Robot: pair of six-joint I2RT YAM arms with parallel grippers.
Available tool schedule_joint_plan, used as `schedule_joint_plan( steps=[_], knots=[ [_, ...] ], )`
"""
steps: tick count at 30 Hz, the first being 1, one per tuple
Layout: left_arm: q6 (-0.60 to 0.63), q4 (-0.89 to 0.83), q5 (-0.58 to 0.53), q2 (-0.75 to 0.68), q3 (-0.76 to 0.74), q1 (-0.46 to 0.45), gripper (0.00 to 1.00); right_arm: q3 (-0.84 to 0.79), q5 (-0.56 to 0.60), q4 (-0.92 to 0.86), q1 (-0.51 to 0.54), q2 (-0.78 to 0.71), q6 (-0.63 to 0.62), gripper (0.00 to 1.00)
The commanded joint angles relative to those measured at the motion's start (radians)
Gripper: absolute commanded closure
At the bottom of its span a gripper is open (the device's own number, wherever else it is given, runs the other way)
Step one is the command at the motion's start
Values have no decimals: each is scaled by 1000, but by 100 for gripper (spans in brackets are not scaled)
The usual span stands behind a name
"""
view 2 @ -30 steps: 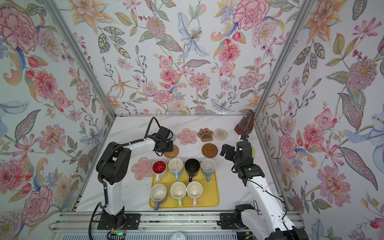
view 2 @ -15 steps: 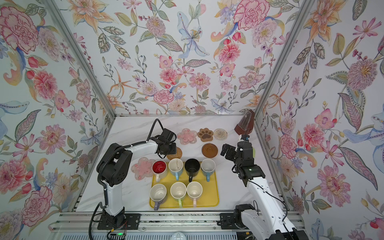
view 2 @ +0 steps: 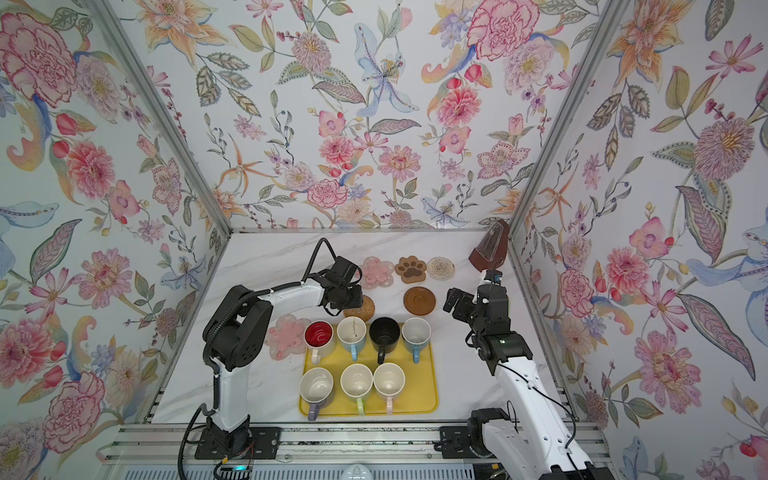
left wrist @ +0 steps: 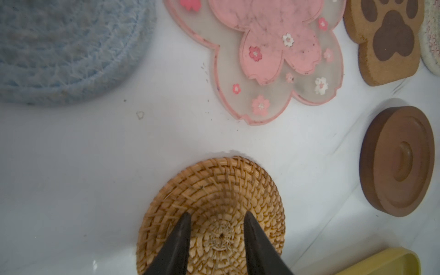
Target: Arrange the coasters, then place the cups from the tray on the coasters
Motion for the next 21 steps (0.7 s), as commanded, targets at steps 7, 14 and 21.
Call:
schedule_joint_plan(
  steps=[7,14,21],
  knots=[
    [-8,-59,11,98,108,-5,61,-13,-17,-9,-12,-10,-13,1],
    [-10,-61,16,135,158,-1,61,-8,-21,-9,-15,-3,-14,1],
    [-15,-61,25,163,212,9,61,-4,-28,-11,-15,4,-13,1]
  ],
)
